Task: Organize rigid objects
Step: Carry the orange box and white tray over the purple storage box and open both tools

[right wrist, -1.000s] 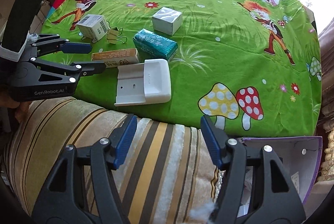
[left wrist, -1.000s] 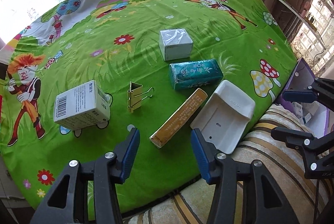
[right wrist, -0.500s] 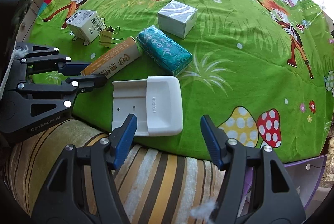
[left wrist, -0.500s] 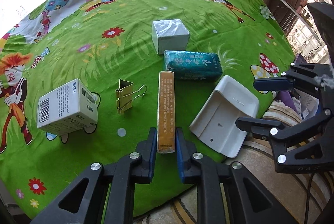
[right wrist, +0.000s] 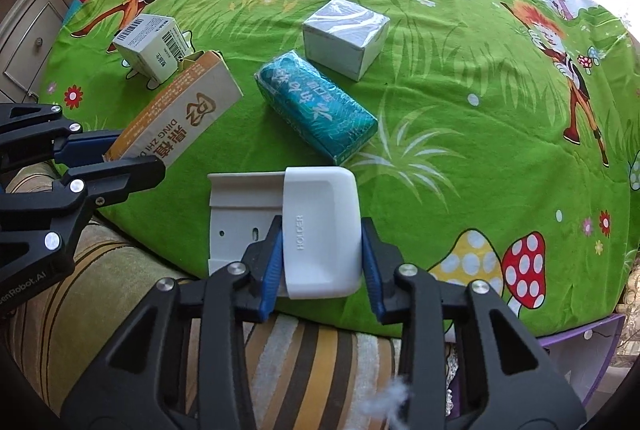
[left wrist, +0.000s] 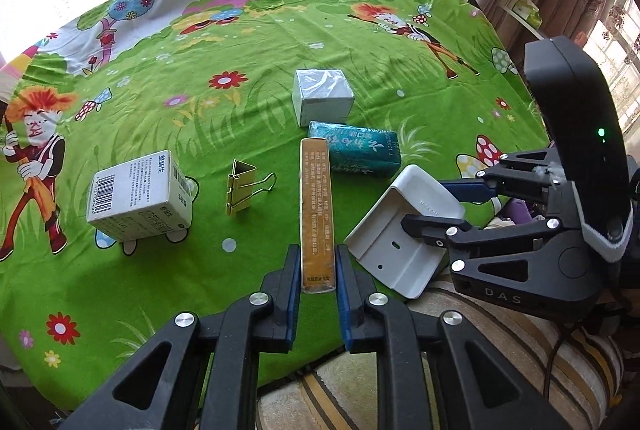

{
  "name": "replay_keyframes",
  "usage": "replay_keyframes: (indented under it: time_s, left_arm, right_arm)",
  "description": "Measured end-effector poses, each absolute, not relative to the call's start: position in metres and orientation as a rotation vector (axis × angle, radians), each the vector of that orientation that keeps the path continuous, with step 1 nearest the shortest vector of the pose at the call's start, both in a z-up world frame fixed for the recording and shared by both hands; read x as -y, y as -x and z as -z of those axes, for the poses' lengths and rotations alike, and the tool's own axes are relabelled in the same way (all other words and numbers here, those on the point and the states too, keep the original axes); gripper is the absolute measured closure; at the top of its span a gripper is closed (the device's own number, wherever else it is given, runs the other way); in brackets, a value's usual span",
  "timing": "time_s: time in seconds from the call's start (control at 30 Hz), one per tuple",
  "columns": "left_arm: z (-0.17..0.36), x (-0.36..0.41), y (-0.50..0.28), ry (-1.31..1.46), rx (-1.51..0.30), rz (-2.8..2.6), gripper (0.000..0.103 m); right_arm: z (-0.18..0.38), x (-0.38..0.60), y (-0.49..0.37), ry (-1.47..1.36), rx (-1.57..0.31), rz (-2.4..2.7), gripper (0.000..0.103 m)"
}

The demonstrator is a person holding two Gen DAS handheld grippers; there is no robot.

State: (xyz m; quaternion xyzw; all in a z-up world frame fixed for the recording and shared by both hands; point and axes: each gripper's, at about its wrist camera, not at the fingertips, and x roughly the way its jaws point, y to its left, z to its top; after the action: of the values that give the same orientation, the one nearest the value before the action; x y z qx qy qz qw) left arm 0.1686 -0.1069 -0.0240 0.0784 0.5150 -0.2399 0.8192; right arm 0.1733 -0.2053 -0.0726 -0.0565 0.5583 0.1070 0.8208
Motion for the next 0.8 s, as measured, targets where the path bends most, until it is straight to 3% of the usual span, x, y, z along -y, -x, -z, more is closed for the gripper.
replay_keyframes:
  time_s: [0.8]
  left_arm:
    - [-0.01,0.173,-0.104,-0.143,-1.043,0.645,0.086]
  right_arm:
    - [0.022,0.312,-0.071,-0.053,-1.038,-0.044,0.063]
